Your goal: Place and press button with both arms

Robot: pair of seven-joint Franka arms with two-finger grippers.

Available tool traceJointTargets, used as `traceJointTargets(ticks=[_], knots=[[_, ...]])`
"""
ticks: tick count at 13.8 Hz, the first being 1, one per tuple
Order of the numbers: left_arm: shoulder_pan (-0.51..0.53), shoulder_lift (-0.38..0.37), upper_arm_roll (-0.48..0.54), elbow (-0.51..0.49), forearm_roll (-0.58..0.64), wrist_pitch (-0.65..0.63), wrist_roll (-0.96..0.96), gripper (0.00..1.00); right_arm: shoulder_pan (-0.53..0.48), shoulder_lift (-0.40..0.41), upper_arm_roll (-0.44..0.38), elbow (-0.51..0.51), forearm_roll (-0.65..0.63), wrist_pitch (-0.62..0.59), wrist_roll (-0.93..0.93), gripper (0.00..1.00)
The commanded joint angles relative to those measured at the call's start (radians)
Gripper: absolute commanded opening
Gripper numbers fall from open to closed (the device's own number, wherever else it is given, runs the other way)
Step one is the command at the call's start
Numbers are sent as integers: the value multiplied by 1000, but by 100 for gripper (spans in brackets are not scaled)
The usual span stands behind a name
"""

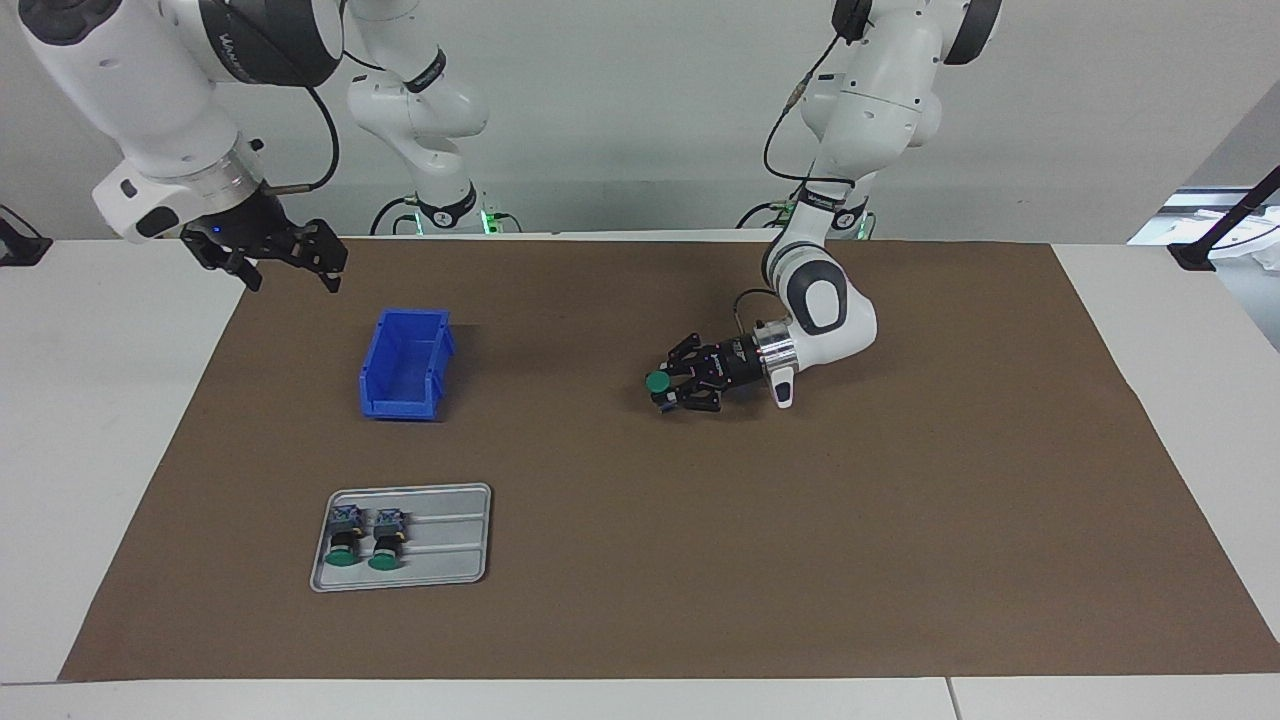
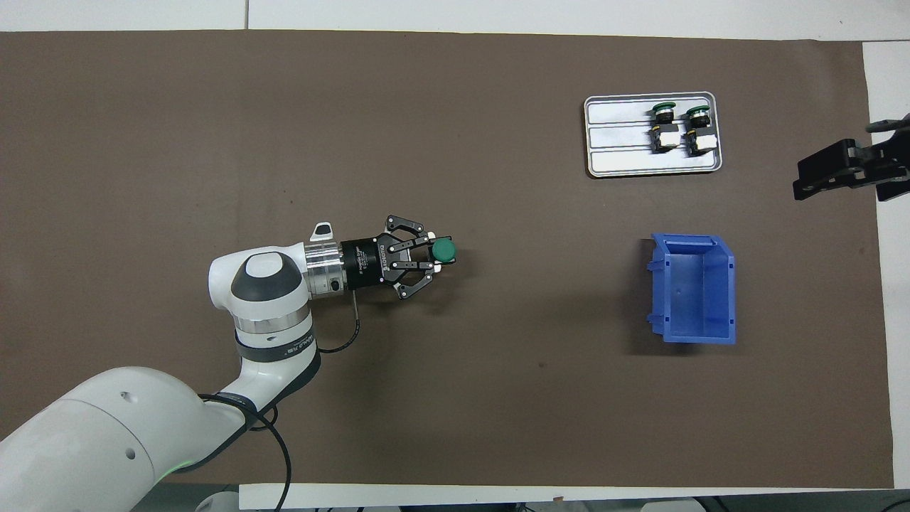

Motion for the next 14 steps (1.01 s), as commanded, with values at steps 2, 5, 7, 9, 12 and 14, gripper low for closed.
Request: traceJointTargets(ticks=[2, 5, 7, 9, 12, 14], knots=[[-10, -11, 8, -16, -27, 4, 21, 23, -10, -26, 6, -31, 10, 7, -21, 98], [-13, -11, 8, -16, -27, 21, 14, 24, -12, -26, 6, -31, 8, 7, -21, 98], [-15, -14, 8, -16, -27, 25, 11, 27, -12, -26, 6, -31, 8, 7, -22, 98], [-15, -14, 8, -16, -27, 27, 11, 41, -10, -26, 6, -31, 10, 7, -22, 98], [-16, -20, 9, -16, -27, 28, 11, 100, -12, -26, 6, -31, 8, 7, -21, 98], [-16, -20, 9, -14, -27, 30, 10, 100, -10, -26, 6, -31, 10, 7, -22, 98]])
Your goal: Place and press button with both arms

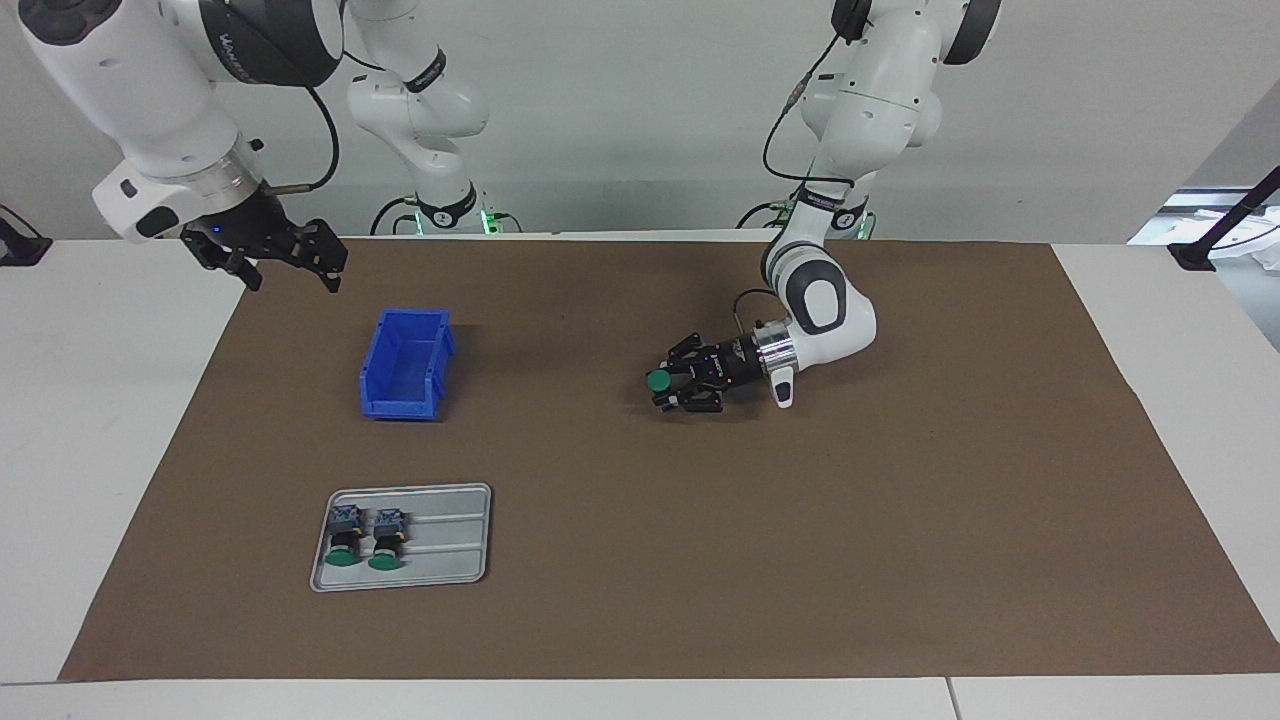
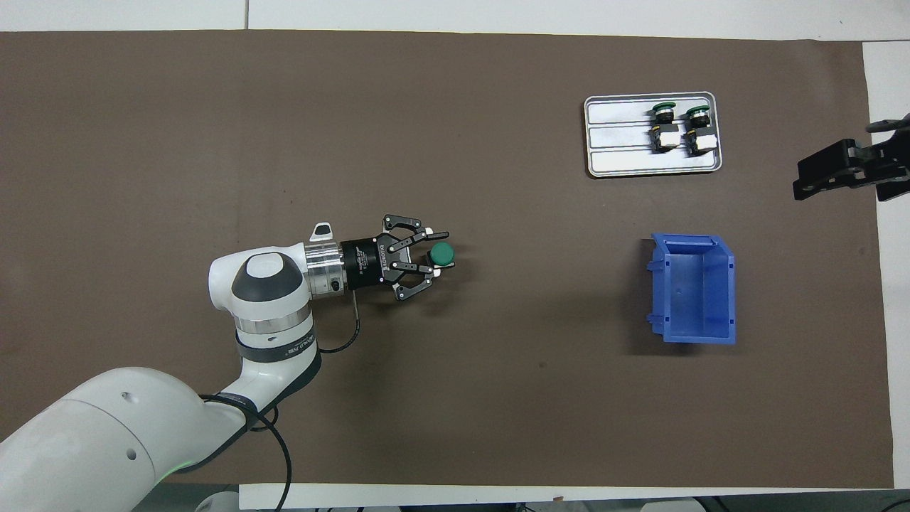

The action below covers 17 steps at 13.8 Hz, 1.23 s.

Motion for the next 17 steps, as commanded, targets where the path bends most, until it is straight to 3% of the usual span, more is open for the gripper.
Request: traceJointTargets(ticks=[1, 7, 14, 17], knots=[[-15, -21, 9, -14, -26, 17, 8, 100, -10, -26, 6, -31, 8, 7, -21, 98], [-30, -35, 9, -17, -24, 47, 1, 100, -10, -26, 6, -31, 8, 7, -21, 98], [-75, -105, 12, -45, -15, 97, -50, 100, -10, -26, 6, -31, 8, 7, -21, 98], [-114, -177, 10, -52, -9, 238, -81, 100, -10, -26, 6, -31, 8, 7, -21, 98]])
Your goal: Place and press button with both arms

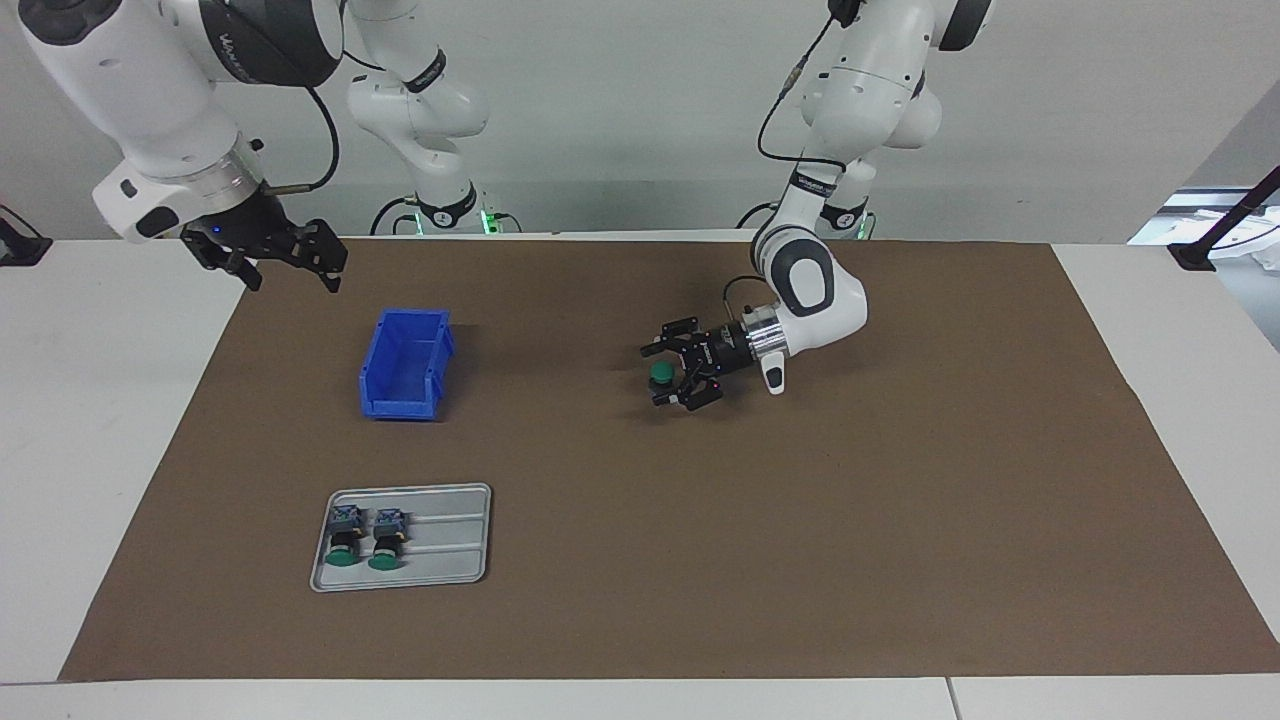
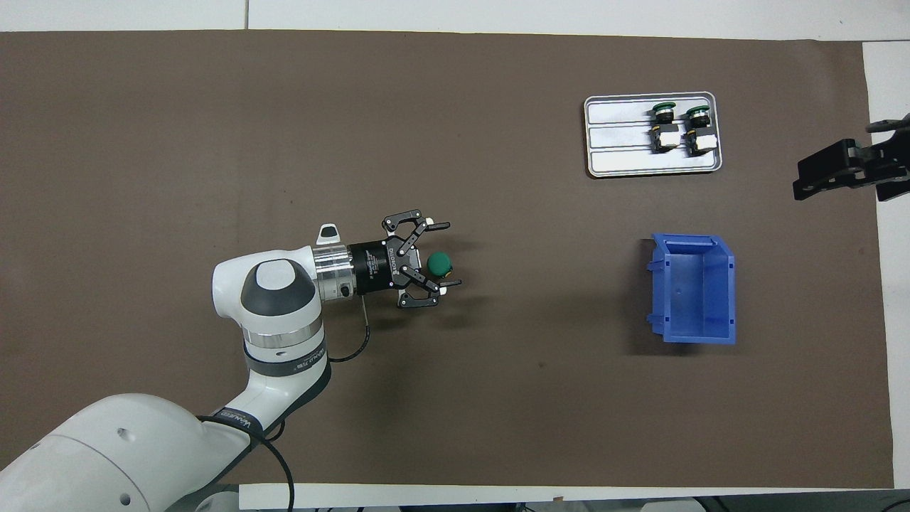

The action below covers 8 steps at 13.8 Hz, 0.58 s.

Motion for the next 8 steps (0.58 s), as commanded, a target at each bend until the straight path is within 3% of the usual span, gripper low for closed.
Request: traceJointTargets(ticks=[1, 4, 8], knots=[[-66, -115, 12, -50, -9, 157, -41, 100, -10, -26, 6, -31, 8, 7, -22, 98], [-79, -154, 13, -50, 14, 227, -52, 100, -10, -26, 6, -31, 8, 7, -21, 98], [-67, -181, 16, -47, 244, 250, -140, 100, -12, -26, 6, -31, 8, 7, -21, 98]])
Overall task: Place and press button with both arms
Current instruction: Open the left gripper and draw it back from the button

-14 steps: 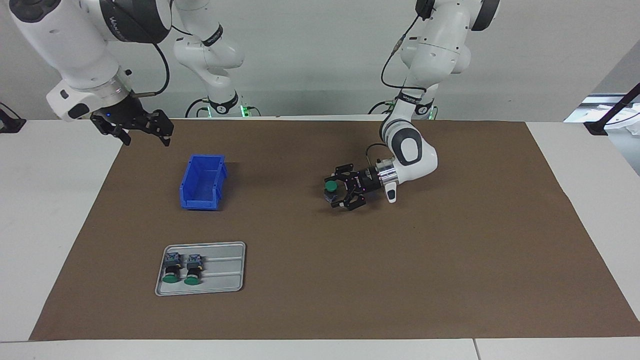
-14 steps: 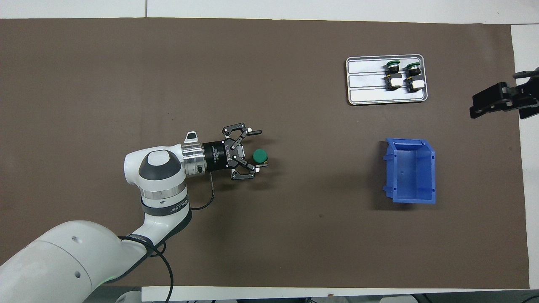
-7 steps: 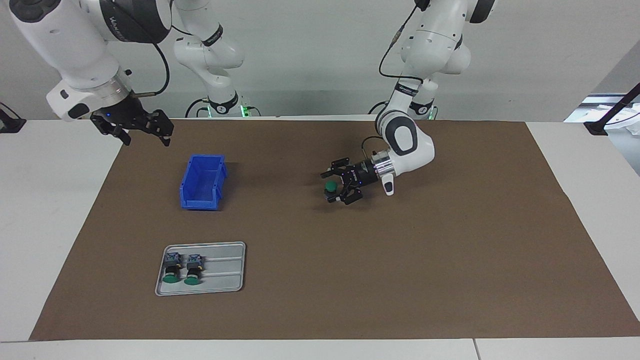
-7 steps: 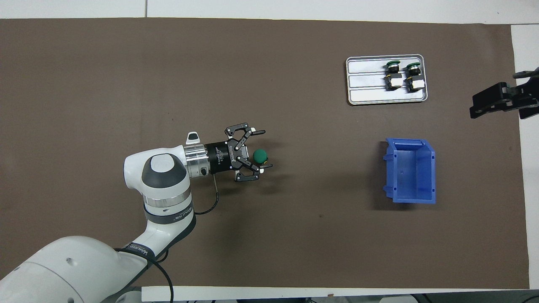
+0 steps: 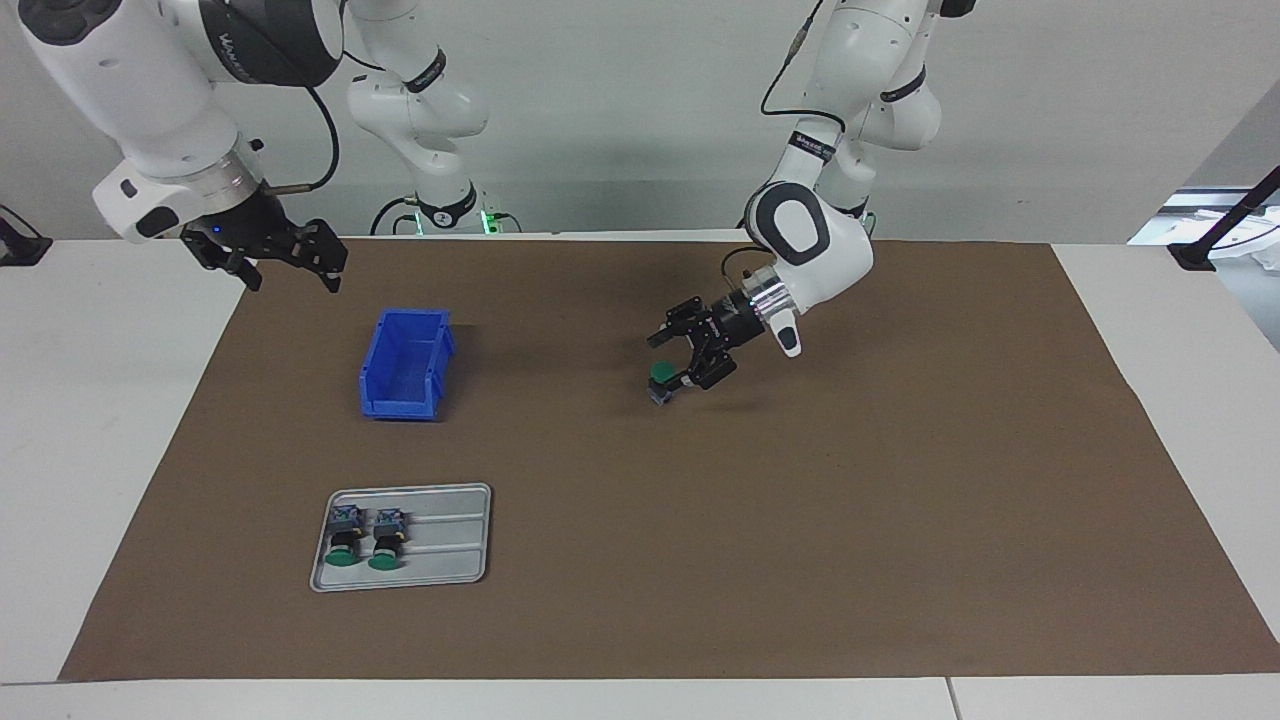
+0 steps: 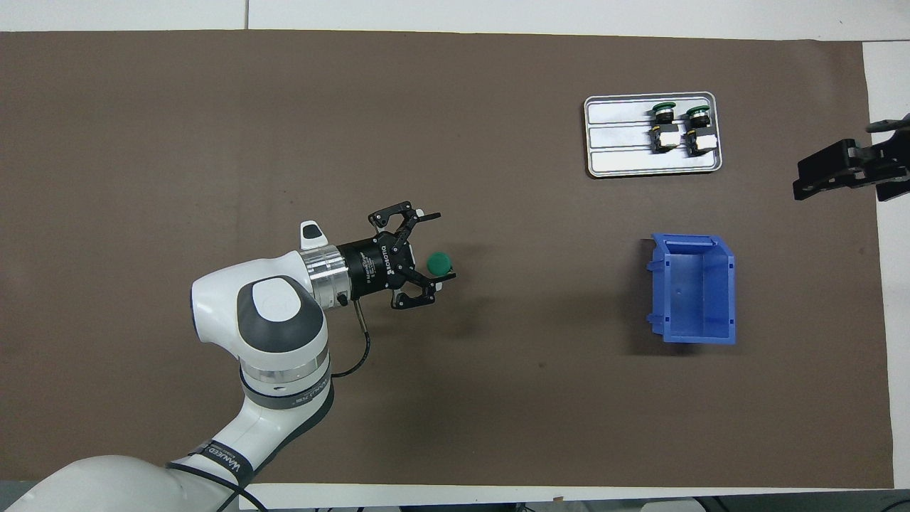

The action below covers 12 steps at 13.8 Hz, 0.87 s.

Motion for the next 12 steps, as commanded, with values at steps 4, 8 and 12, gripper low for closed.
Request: traceJointTargets(ticks=[4, 8, 12], knots=[[31, -95, 13, -33, 200, -2, -164, 100, -12, -26, 6, -31, 8, 7, -22, 98], [37, -118, 13, -37, 386, -32, -173, 100, -10, -26, 6, -31, 10, 7, -21, 98], [156, -157, 16, -8, 634, -262, -247, 100, -10, -26, 6, -31, 8, 7, -21, 98]])
